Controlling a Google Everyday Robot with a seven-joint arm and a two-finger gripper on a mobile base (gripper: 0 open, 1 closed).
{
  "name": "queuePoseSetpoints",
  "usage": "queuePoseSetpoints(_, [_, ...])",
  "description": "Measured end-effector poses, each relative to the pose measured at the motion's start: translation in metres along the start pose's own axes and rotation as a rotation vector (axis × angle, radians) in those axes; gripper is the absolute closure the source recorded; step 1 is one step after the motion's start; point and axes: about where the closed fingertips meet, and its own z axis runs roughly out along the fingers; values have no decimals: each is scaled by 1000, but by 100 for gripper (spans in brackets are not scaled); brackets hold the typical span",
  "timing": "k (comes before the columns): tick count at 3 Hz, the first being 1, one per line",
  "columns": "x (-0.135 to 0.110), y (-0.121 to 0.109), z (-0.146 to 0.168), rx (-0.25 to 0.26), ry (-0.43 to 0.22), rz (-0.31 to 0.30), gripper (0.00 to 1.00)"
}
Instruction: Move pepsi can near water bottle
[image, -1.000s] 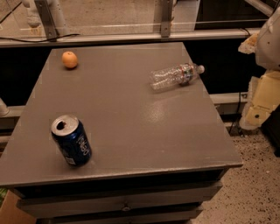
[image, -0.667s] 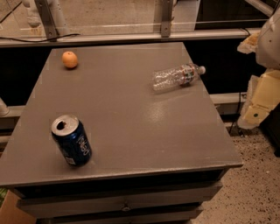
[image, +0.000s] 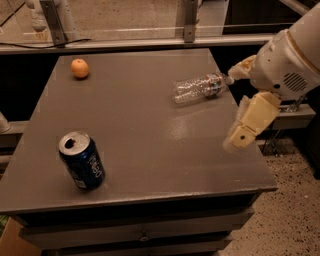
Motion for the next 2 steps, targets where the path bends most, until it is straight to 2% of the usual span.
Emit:
queuePoseSetpoints(1, [-48, 20, 32, -91, -190, 14, 0])
queuePoseSetpoints(2, [-90, 41, 61, -168, -336, 8, 0])
